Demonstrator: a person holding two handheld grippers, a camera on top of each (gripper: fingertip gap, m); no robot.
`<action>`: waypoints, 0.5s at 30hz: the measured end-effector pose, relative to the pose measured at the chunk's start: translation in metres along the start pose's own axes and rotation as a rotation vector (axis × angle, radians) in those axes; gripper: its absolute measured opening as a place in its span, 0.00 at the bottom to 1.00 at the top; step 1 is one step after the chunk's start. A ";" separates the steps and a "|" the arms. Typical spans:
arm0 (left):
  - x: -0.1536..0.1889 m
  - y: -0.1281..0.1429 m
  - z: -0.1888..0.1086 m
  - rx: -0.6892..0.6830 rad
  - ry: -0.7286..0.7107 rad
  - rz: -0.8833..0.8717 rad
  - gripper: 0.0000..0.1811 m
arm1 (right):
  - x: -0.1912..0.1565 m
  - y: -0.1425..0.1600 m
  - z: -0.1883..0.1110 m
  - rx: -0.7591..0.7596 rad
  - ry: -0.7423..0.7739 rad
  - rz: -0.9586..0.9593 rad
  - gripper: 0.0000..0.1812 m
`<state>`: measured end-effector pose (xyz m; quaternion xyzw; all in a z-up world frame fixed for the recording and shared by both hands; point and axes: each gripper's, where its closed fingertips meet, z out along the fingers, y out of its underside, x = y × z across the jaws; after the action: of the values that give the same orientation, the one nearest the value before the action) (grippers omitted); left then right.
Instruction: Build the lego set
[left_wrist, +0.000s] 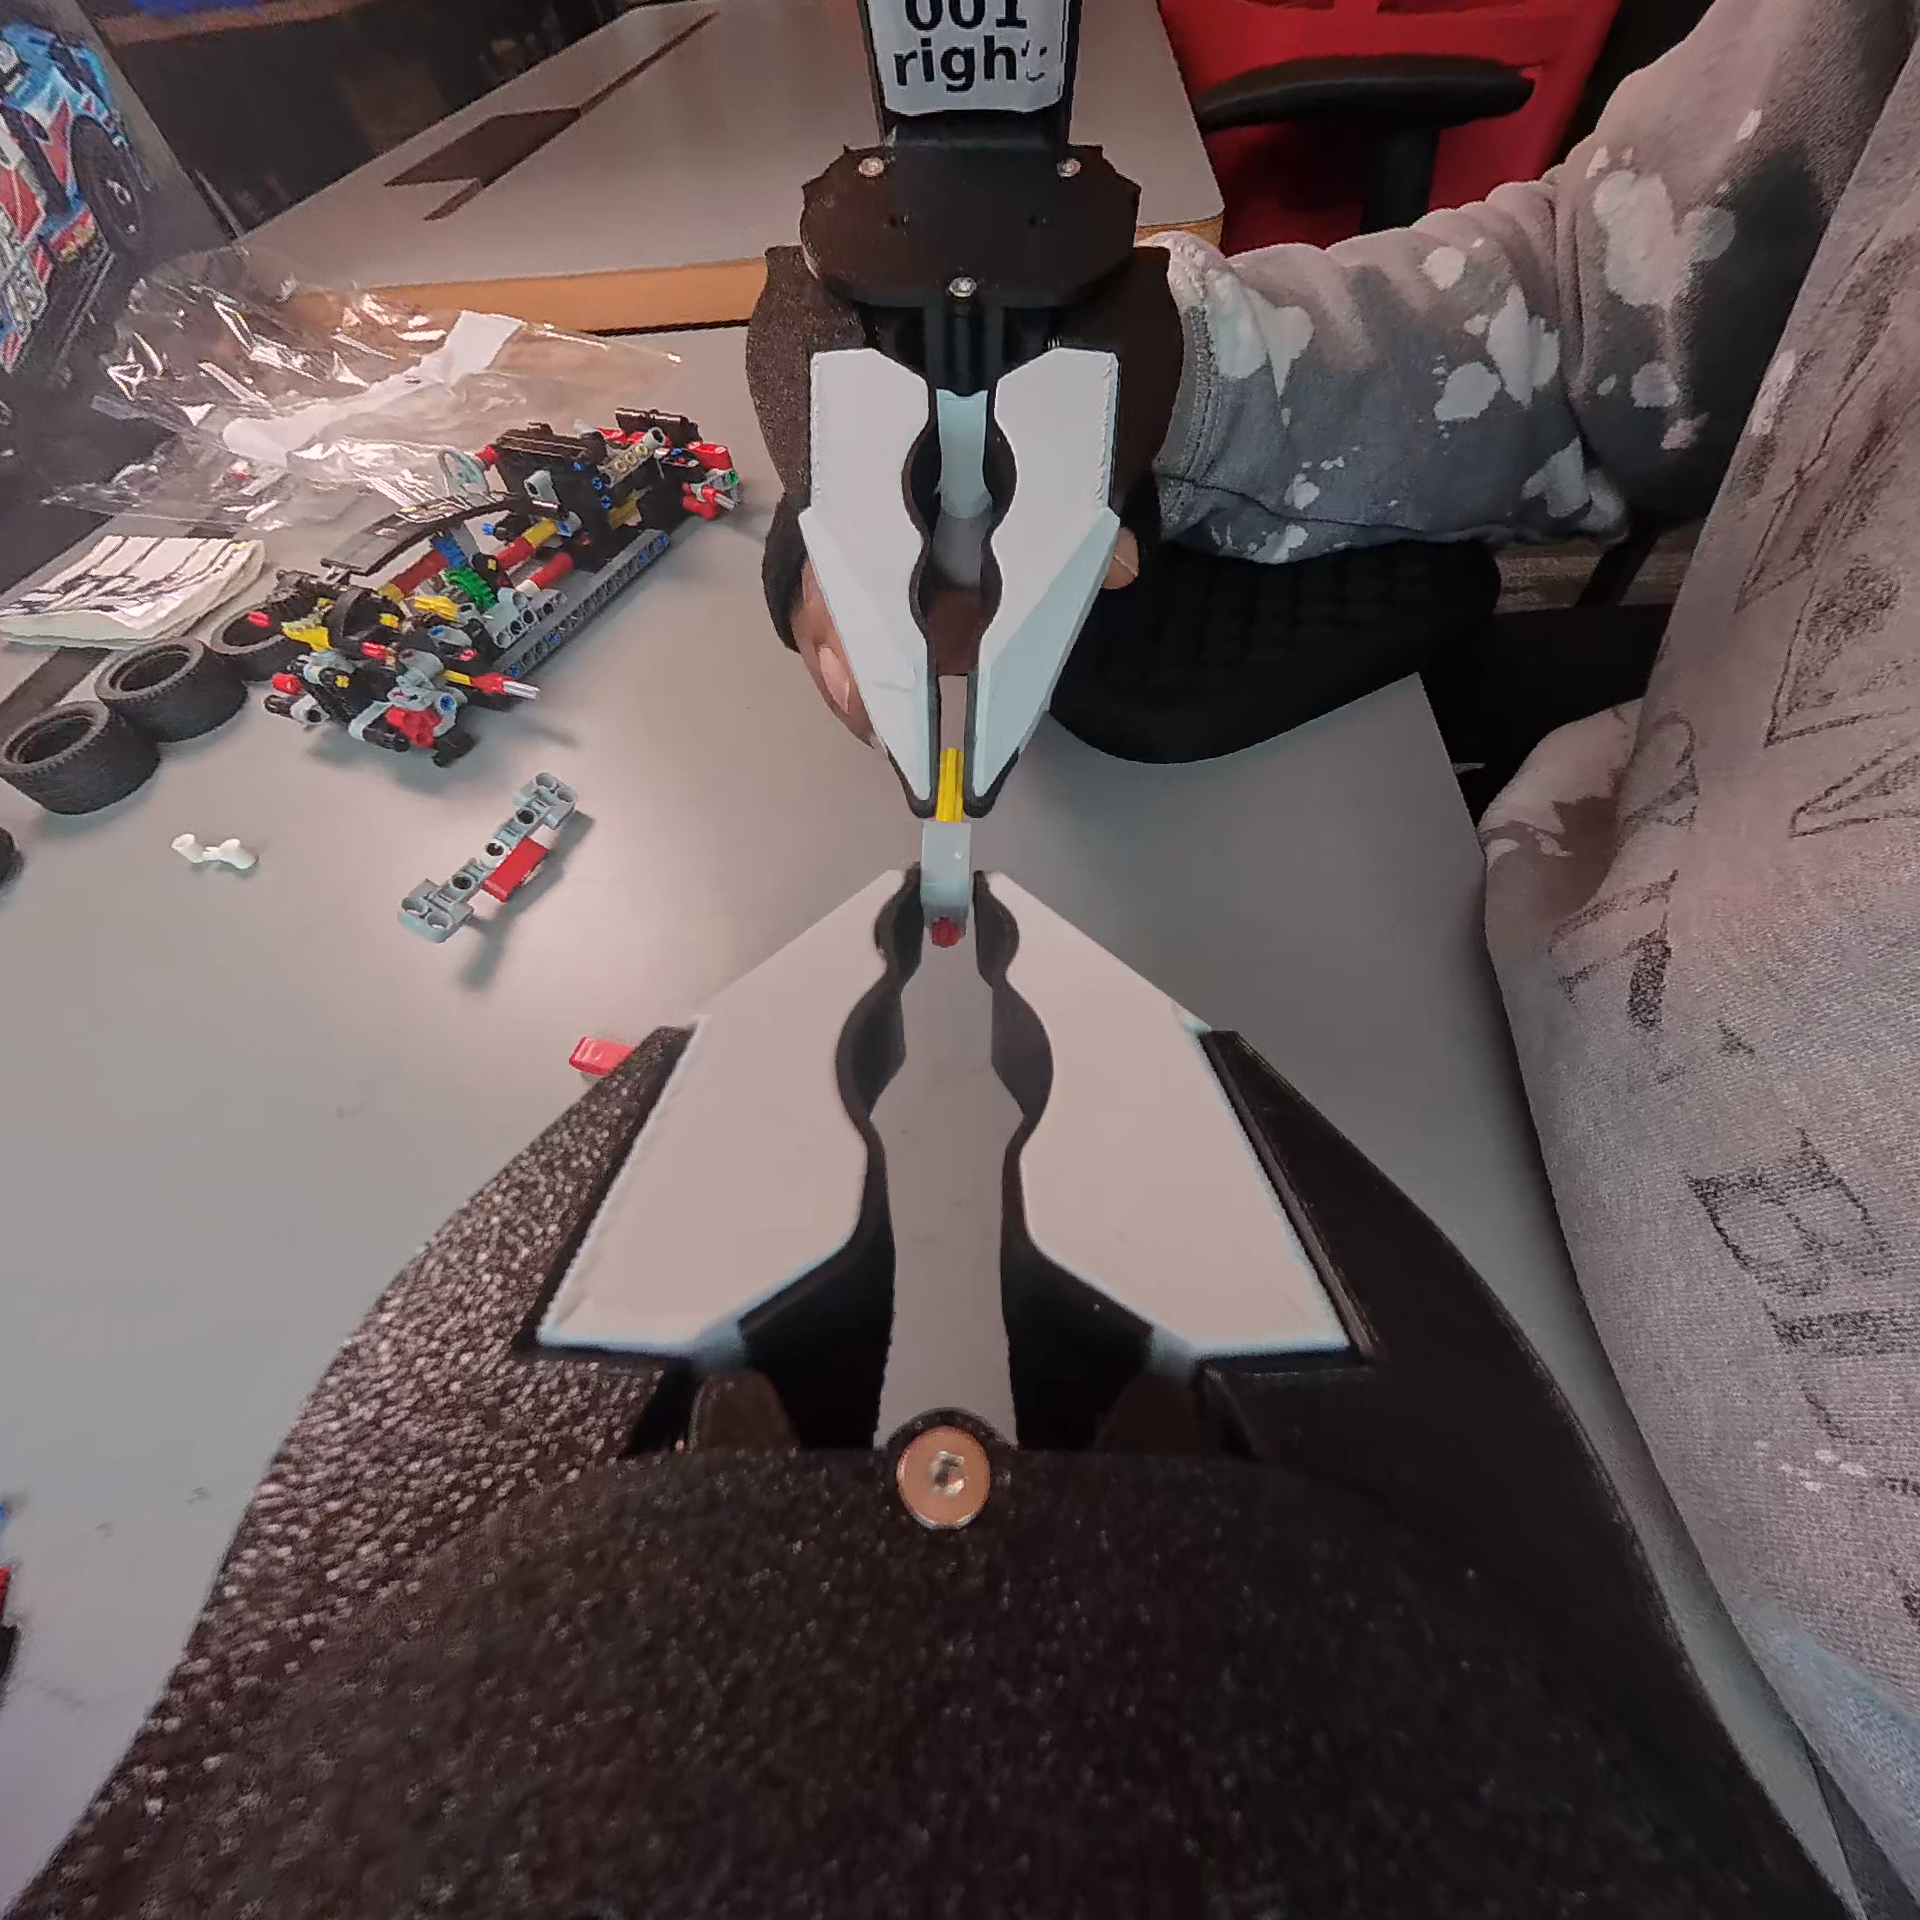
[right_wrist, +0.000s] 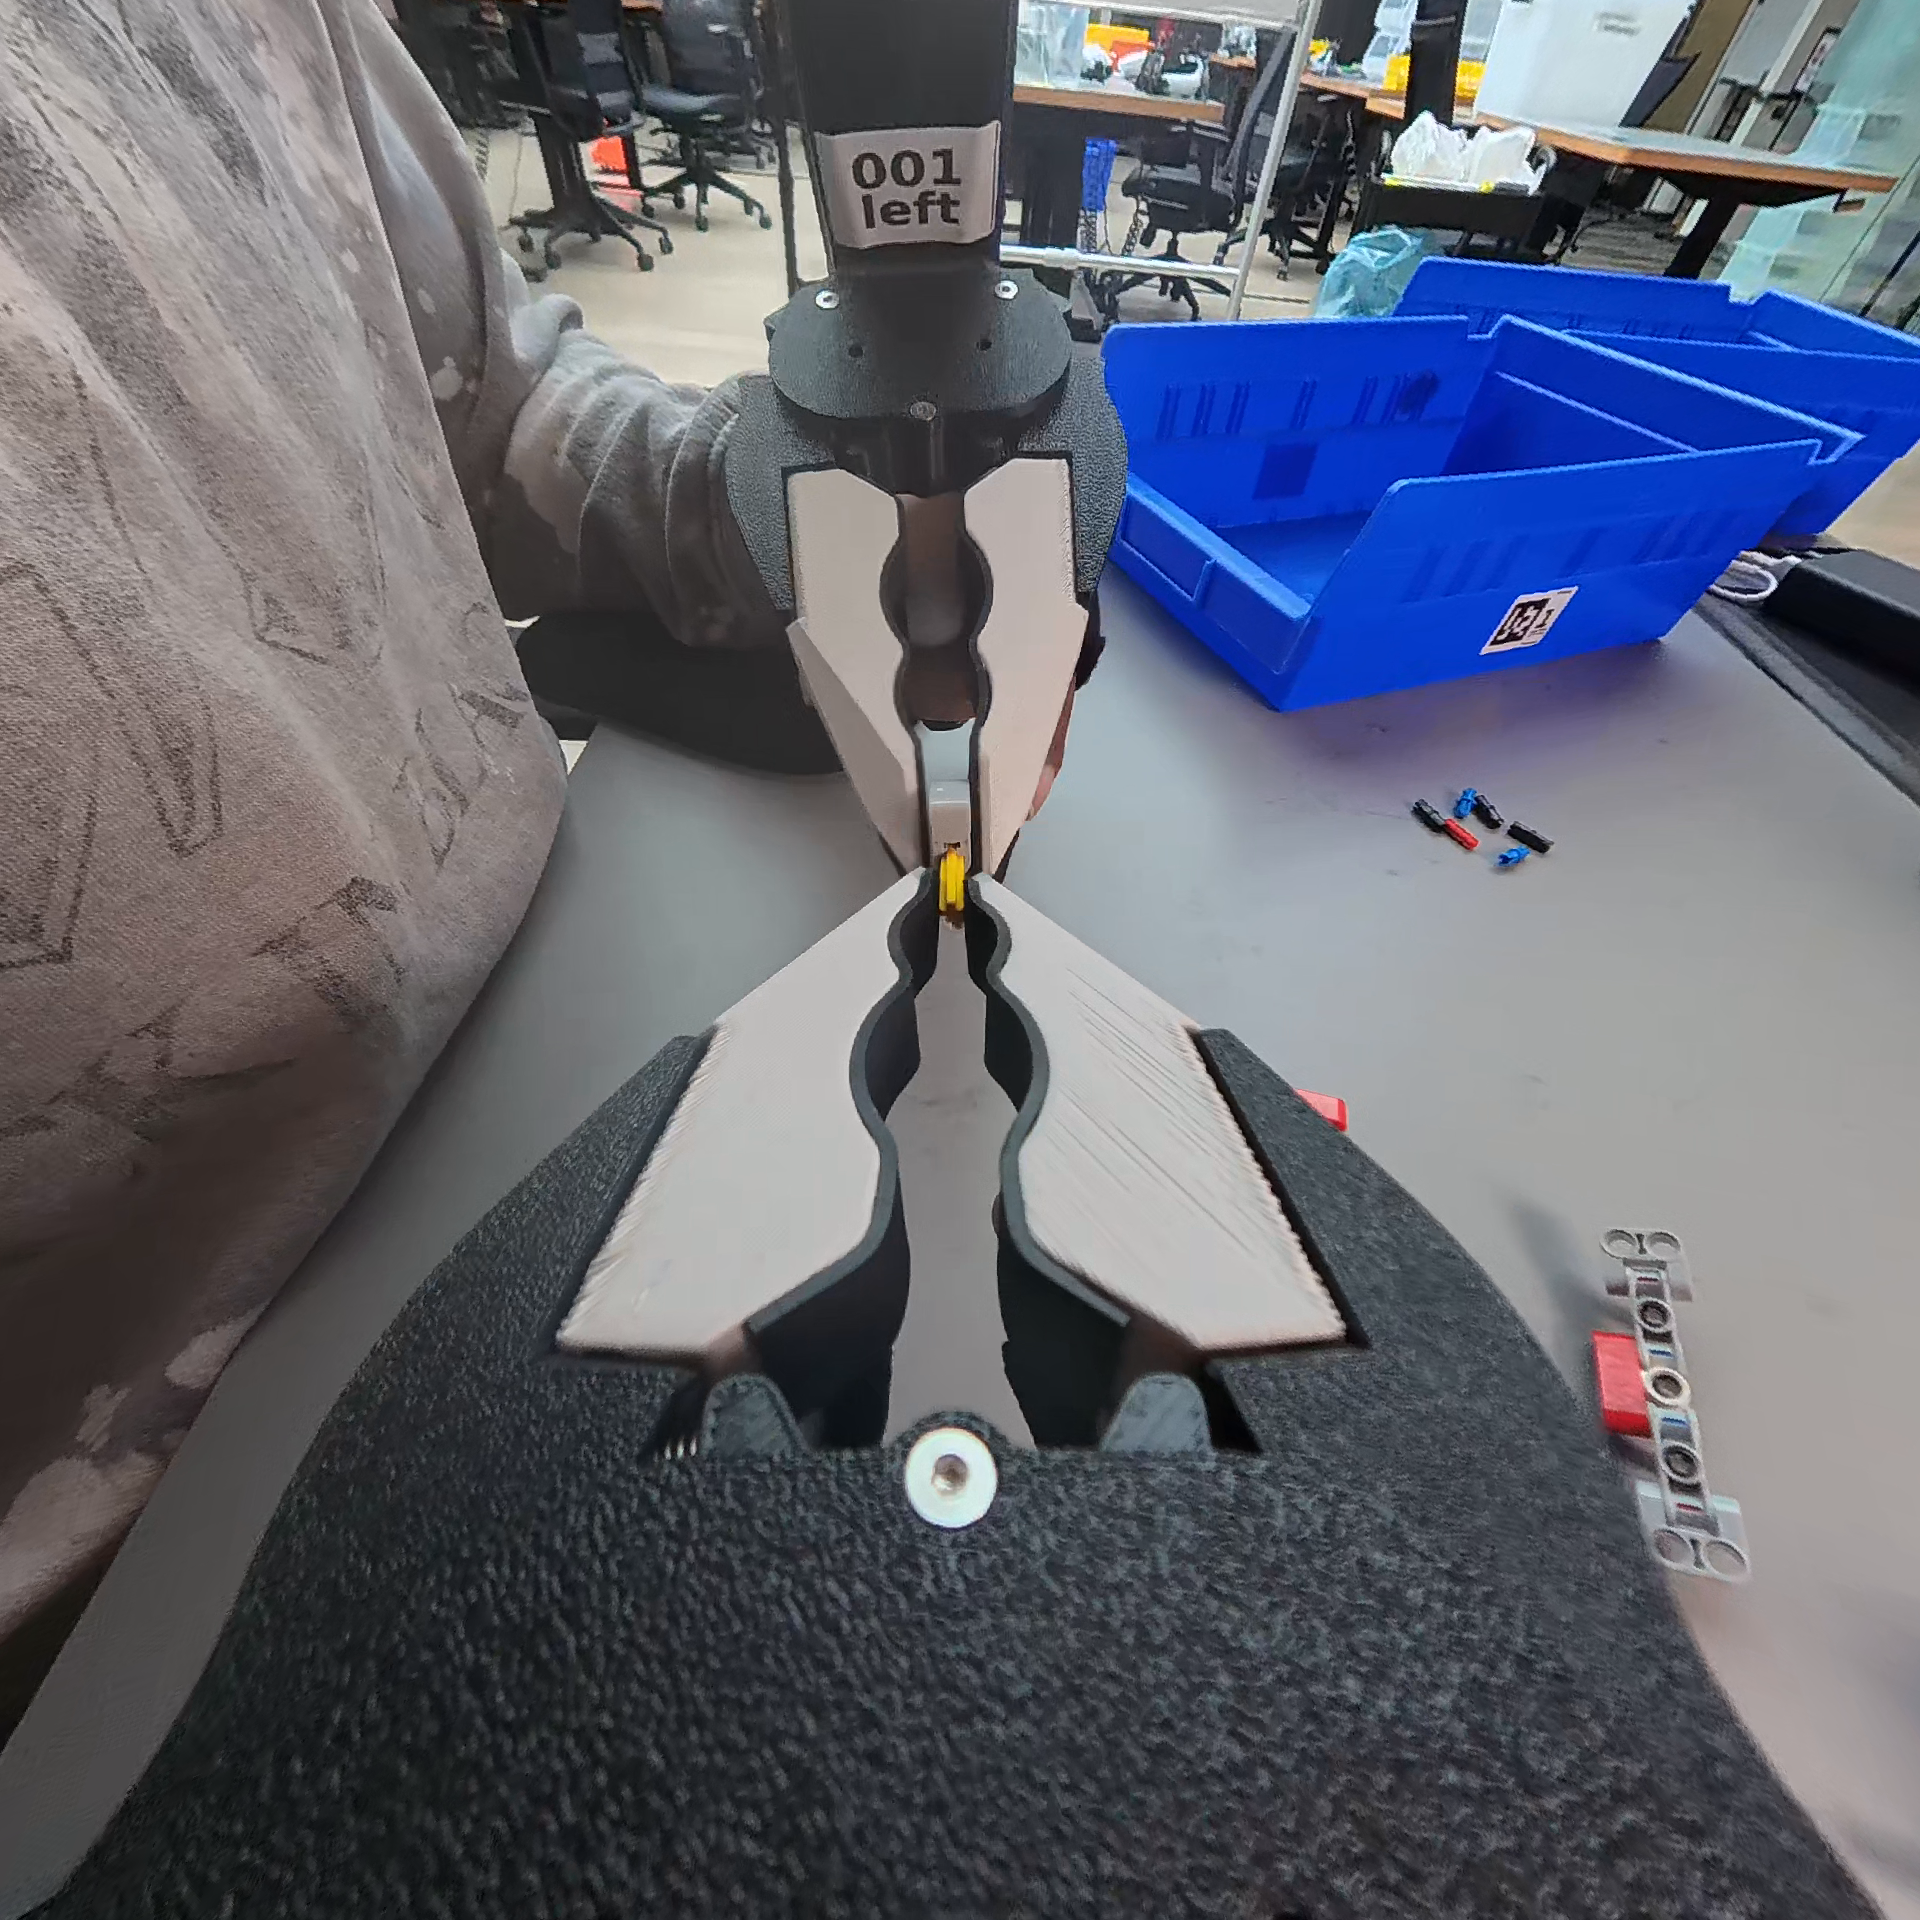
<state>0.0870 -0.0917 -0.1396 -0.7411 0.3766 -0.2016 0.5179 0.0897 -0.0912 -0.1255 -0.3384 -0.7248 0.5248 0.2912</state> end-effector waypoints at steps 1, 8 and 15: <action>-0.001 0.001 0.000 -0.004 -0.004 0.000 0.04 | 0.000 0.000 0.001 0.001 -0.001 0.003 0.01; 0.004 0.000 0.000 0.008 0.038 -0.031 0.03 | -0.004 0.001 0.002 0.026 -0.067 0.110 0.01; 0.009 0.008 0.002 -0.025 0.055 -0.010 0.02 | -0.009 0.010 0.008 0.008 -0.096 0.137 0.01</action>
<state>0.0917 -0.0989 -0.1489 -0.7437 0.3895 -0.2196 0.4970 0.0907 -0.1005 -0.1380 -0.3606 -0.7108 0.5621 0.2208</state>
